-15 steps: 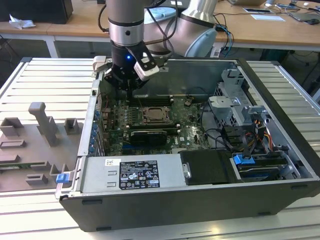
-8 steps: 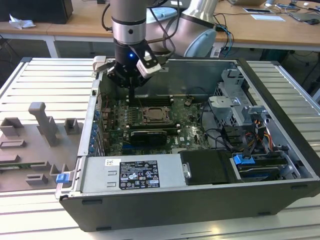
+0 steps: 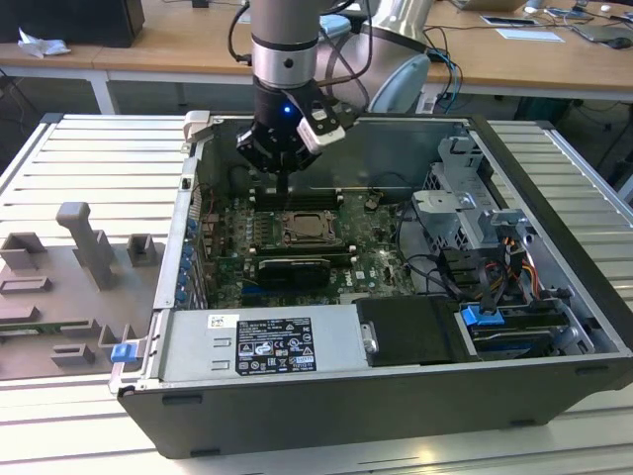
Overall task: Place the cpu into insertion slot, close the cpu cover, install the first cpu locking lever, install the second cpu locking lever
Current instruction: 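Install the first cpu locking lever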
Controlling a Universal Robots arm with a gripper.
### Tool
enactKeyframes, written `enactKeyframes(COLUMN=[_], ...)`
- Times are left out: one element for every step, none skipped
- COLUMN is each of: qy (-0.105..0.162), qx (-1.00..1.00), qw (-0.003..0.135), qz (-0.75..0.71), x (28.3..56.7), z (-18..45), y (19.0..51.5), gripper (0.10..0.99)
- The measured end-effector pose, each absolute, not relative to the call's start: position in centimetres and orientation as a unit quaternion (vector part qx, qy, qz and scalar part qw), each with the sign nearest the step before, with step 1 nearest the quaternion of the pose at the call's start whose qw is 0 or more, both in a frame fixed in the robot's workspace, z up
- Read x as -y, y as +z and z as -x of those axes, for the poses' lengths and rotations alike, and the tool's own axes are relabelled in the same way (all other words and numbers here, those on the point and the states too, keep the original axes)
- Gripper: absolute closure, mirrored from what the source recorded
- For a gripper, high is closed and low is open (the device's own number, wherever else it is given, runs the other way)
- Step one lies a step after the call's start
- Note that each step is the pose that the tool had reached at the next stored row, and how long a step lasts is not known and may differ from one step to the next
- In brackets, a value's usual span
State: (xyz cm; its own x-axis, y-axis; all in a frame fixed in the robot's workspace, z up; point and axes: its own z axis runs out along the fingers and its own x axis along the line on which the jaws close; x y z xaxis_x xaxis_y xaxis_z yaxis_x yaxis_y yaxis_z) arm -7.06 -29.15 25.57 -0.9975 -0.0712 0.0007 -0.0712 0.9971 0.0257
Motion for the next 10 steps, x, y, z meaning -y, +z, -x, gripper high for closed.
enactKeyframes(qy=[-0.013, -0.013, -0.013, -0.013, -0.014, -0.016, -0.024, -0.032, -0.041, -0.043], qx=[0.999, 0.999, 0.999, 0.999, 0.999, 0.999, 0.999, 0.999, 0.999, 0.998], qw=[0.001, 0.001, 0.001, 0.001, 0.001, 0.001, 0.0, 0.0, 0.0, 0.0], qz=[-0.035, -0.035, -0.034, -0.034, -0.034, -0.034, -0.034, -0.034, -0.034, -0.034], x=[29.2, 29.2, 29.2, 29.2, 29.2, 29.2, 29.2, 29.2, 29.2, 29.2], z=[6.8, 6.4, 6.1, 5.7, 5.4, 5.3, 5.0, 4.8, 4.5, 4.2], y=[25.6, 25.5, 25.5, 25.4, 25.4, 25.4, 25.3, 25.3, 25.3, 25.0], gripper=[0.98, 0.98, 0.98, 0.98, 0.98, 0.98, 0.98, 0.98, 0.98, 0.98])
